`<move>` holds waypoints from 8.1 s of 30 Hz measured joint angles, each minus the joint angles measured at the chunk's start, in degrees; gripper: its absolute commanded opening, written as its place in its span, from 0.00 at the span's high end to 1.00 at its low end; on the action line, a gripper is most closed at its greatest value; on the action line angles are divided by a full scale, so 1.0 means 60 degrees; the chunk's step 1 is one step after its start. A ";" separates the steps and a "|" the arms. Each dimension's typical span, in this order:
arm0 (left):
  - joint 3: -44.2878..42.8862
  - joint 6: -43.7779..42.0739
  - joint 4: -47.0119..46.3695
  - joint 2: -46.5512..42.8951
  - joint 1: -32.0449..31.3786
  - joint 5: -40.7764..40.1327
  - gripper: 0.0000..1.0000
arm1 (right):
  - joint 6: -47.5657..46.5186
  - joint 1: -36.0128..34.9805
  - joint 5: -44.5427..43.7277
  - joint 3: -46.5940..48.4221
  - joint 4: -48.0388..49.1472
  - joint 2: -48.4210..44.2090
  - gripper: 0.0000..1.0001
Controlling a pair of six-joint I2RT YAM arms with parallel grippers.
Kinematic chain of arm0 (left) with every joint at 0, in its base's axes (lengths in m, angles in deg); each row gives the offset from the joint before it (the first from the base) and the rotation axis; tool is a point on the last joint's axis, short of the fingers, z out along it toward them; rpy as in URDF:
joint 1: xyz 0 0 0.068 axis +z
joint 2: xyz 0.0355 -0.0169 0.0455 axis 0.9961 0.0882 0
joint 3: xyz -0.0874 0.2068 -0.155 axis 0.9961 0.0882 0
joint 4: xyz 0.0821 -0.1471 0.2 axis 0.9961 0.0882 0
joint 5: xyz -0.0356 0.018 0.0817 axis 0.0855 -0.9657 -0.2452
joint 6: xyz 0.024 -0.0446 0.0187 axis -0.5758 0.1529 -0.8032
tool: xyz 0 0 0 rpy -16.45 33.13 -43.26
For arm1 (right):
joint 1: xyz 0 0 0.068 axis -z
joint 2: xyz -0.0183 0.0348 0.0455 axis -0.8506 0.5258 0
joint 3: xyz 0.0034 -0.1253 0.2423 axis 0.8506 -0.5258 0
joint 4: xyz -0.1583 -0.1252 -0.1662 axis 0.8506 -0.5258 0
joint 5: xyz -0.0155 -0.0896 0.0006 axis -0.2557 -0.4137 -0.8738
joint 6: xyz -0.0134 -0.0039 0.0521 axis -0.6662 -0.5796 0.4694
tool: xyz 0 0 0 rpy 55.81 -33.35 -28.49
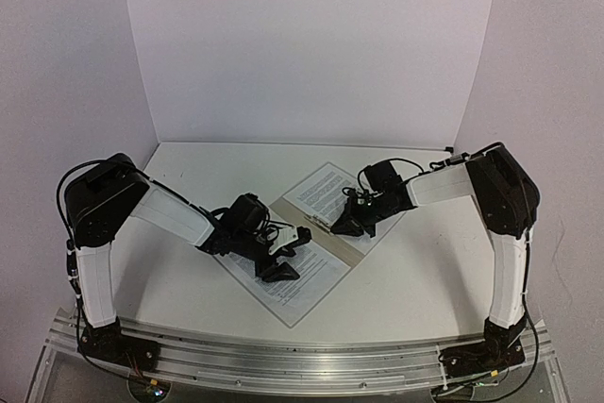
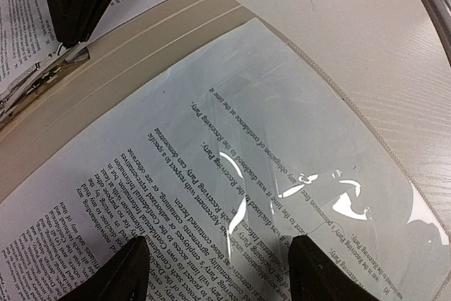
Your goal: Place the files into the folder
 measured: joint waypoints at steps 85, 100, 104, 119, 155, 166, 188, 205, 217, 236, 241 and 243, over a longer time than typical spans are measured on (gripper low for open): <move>0.0264 -0.0729 -0.0046 -0.0025 -0.0013 0.1184 0.44 | -0.0244 0.0126 -0.0468 -0.0205 0.0970 0.0219 0.90; 0.0317 -0.0749 -0.0027 -0.0059 -0.0022 0.1331 0.40 | -0.0869 -0.0019 -0.0673 0.0887 -0.1916 -0.0014 0.59; 0.0311 -0.0899 0.0198 -0.0118 -0.0022 0.1458 0.26 | -0.1854 0.0377 -0.1468 0.2187 -0.3428 -0.0008 0.33; -0.2036 -0.0403 0.3638 -0.0812 0.0686 0.0956 0.11 | -0.6097 0.2682 -0.4429 1.0353 -0.5768 0.5028 0.28; -0.1327 0.6830 0.9372 -0.1309 0.7508 0.1263 0.05 | 0.0019 -0.3461 -0.7299 0.7455 -0.7225 0.0469 0.21; -0.1230 0.6074 0.8953 -0.1528 0.7490 0.0296 0.05 | 0.0739 -0.5110 -0.7751 0.9063 -0.8091 0.3770 0.30; -0.1134 0.5798 0.8597 -0.1578 0.7490 0.0387 0.04 | 0.0915 -0.4905 -0.7269 0.5298 -0.5185 0.2190 0.87; -0.0390 0.5535 0.7547 -0.1560 0.6685 0.3109 0.01 | 0.1976 -0.2916 -0.2741 -0.1134 0.3703 -0.0004 0.89; -0.2171 0.5709 0.7944 -0.1598 0.6059 0.3914 0.67 | 0.1818 -0.2833 -0.2378 -0.0699 0.3710 0.0283 0.60; -0.3960 0.5069 0.9892 -0.1483 0.5742 0.2020 0.73 | 0.0702 -0.1766 -0.5020 -0.0121 -0.2244 -0.2111 0.53; -0.4369 0.4939 1.0138 -0.1483 0.5360 0.1800 0.66 | 0.0643 -0.0494 -0.6069 -0.1097 -0.3434 -0.2521 0.84; -0.4528 0.4898 1.0216 -0.1483 0.5237 0.1767 0.63 | 0.0542 -0.0404 -0.6306 -0.1286 -0.3798 -0.2234 0.90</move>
